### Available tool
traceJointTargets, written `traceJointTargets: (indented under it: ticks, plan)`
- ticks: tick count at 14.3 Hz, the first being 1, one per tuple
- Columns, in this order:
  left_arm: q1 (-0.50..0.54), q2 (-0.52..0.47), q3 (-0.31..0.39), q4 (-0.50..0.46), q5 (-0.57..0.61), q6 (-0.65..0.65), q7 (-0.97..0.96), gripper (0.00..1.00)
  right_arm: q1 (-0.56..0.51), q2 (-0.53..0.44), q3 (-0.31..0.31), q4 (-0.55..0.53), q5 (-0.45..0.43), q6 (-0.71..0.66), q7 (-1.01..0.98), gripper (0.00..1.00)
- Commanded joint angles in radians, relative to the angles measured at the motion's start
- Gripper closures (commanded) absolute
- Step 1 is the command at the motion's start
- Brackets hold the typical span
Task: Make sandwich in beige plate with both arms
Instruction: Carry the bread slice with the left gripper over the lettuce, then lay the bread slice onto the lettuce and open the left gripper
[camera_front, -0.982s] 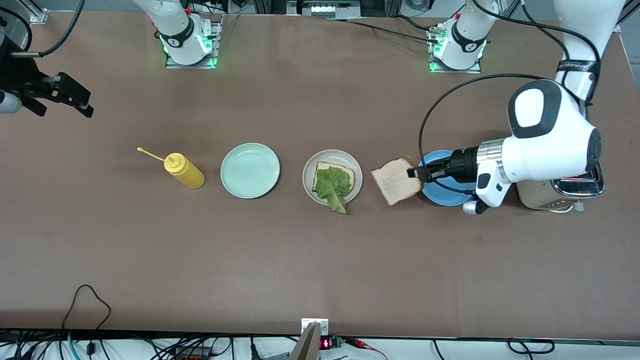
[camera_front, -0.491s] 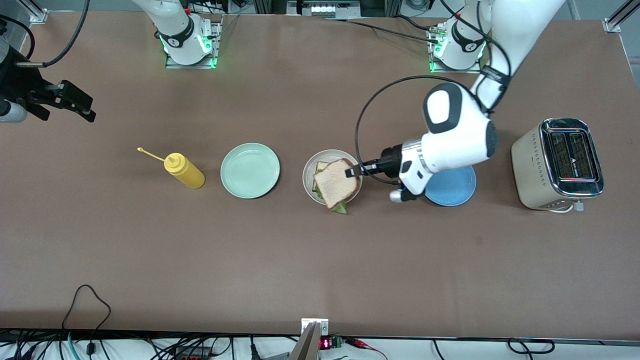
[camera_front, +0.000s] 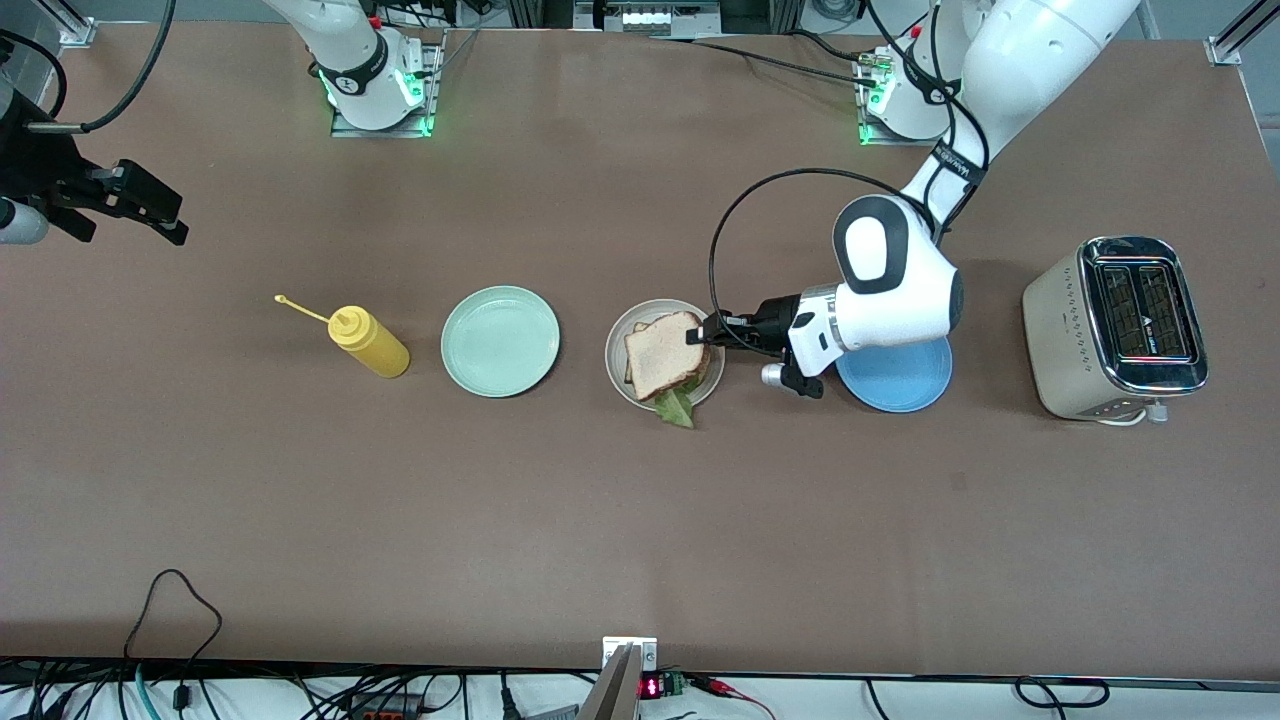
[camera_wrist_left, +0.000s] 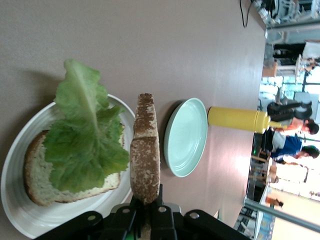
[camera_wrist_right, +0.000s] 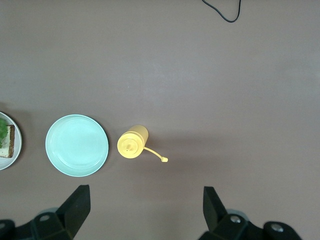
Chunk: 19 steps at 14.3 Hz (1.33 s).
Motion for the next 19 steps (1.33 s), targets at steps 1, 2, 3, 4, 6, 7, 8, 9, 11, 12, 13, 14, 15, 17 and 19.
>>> traceJointTargets:
  ticks: [1, 2, 3, 4, 6, 7, 8, 9, 11, 12, 13, 14, 15, 17, 19]
  plan:
    - [0.008, 0.038, -0.008, -0.026, -0.105, 0.003, 0.154, 0.99, -0.012, 0.012, 0.009, 0.012, -0.013, 0.0, -0.006, 0.0]
    - [0.005, 0.038, -0.008, -0.046, -0.171, 0.003, 0.216, 0.99, -0.012, 0.012, 0.009, 0.012, -0.013, 0.002, -0.001, 0.0]
    - [0.008, 0.044, -0.008, -0.055, -0.237, 0.001, 0.282, 0.99, -0.012, 0.01, 0.007, 0.014, -0.013, 0.002, 0.0, 0.0]
    - [0.007, 0.058, -0.008, -0.057, -0.294, -0.002, 0.347, 0.99, -0.012, 0.01, 0.007, 0.015, -0.013, 0.001, 0.0, 0.0]
    - [0.01, 0.085, -0.008, -0.054, -0.324, -0.002, 0.41, 0.99, -0.012, 0.01, 0.007, 0.015, -0.012, 0.002, 0.003, 0.0]
    - [0.01, 0.091, -0.008, -0.054, -0.324, -0.002, 0.422, 0.99, -0.012, 0.01, 0.007, 0.015, -0.012, 0.002, 0.003, 0.0]
    - [0.01, 0.098, -0.007, -0.054, -0.324, -0.002, 0.43, 0.97, -0.012, 0.01, 0.007, 0.015, -0.012, 0.002, 0.005, 0.0]
    - [0.01, 0.104, -0.007, -0.051, -0.324, -0.001, 0.448, 0.94, -0.012, 0.01, 0.007, 0.015, -0.01, 0.002, 0.007, 0.0]
    - [0.01, 0.11, -0.005, -0.045, -0.325, 0.003, 0.461, 0.23, -0.012, 0.01, 0.007, 0.017, -0.009, 0.005, 0.007, 0.0]
    - [0.013, 0.108, -0.004, -0.045, -0.325, 0.004, 0.461, 0.09, -0.012, 0.012, 0.007, 0.017, -0.01, 0.007, 0.007, 0.0]
    - [0.014, 0.107, -0.004, -0.046, -0.325, 0.004, 0.462, 0.0, -0.014, 0.01, 0.007, 0.017, -0.01, 0.007, 0.007, 0.0]
    - [0.014, 0.102, -0.002, -0.045, -0.324, 0.001, 0.462, 0.0, -0.015, 0.012, 0.007, 0.017, -0.012, 0.008, 0.007, 0.0]
    - [0.014, 0.099, -0.004, -0.045, -0.322, 0.001, 0.459, 0.0, -0.021, 0.012, 0.007, 0.017, -0.012, 0.008, 0.007, 0.0]
    - [0.016, 0.09, -0.001, -0.045, -0.307, -0.004, 0.459, 0.0, -0.027, 0.012, 0.007, 0.017, -0.012, 0.008, 0.007, 0.0]
    - [0.022, 0.061, 0.001, -0.043, -0.249, -0.008, 0.458, 0.0, -0.027, 0.013, 0.007, 0.017, -0.012, 0.008, 0.007, 0.0]
